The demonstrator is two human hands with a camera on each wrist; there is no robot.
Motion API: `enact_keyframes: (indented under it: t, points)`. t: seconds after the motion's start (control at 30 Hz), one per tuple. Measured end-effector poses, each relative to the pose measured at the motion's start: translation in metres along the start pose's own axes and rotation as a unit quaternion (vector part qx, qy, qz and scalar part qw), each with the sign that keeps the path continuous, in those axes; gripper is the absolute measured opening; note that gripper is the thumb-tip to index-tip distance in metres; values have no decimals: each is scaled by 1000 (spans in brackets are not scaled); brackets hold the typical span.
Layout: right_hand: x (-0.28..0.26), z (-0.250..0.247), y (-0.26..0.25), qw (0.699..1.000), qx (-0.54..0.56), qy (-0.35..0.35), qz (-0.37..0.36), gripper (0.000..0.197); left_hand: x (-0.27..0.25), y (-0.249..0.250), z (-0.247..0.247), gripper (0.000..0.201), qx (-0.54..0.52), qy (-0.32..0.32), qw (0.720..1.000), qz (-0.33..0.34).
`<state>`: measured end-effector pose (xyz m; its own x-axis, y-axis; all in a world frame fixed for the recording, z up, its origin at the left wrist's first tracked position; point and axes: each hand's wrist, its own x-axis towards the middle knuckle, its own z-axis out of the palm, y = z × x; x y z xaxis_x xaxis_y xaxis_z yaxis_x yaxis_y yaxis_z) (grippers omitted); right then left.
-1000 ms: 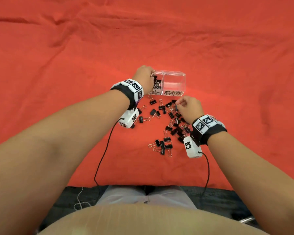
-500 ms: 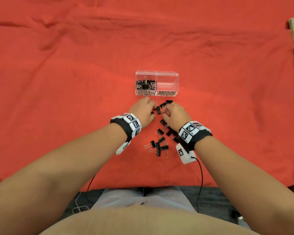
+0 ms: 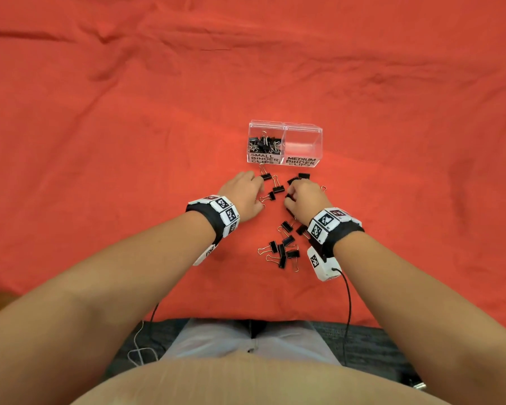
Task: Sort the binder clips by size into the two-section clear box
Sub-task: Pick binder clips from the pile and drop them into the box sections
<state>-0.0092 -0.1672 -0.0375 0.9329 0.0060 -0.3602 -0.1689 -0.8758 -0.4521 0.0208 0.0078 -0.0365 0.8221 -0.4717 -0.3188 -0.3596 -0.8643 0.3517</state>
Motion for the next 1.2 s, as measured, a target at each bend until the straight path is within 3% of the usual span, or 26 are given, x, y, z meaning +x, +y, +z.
enact_keyframes:
  t: [0.13, 0.3, 0.47, 0.6, 0.67, 0.77, 0.83, 1.1, 1.2]
  points:
    - [-11, -9, 7, 994, 107, 13, 36, 13, 7, 18, 1, 26, -11, 20, 1000, 0]
    - [-21, -26, 31, 967, 225, 47, 109, 17, 15, 28, 8, 30, -10, -12, 1000, -23]
    - [-28, -33, 57, 909, 372, 46, 182, 36, 15, 32, 4, 12, -46, -25, 999, 1]
    - [-33, -35, 63, 857, 458, 41, 233, 29, 8, 34, 7, 11, -159, -2, 987, -24]
    - [-34, -32, 66, 882, 408, 42, 233, 26, 6, 38, 8, 18, -233, 19, 972, -38]
    - [-37, -25, 68, 957, 219, 40, 188, 16, 3, 47, 4, 35, -277, 15, 959, -58]
    - [-40, -17, 65, 975, 148, 21, 163, 7, 3, 52, 4, 37, -286, 10, 955, -77]
    - [-47, -1, 40, 990, 115, -10, 85, 5, 8, 66, 11, 23, -323, -21, 938, -125]
    - [-44, -15, 48, 982, 148, 28, 111, 4, 7, 68, 18, 17, -290, -30, 948, -126]
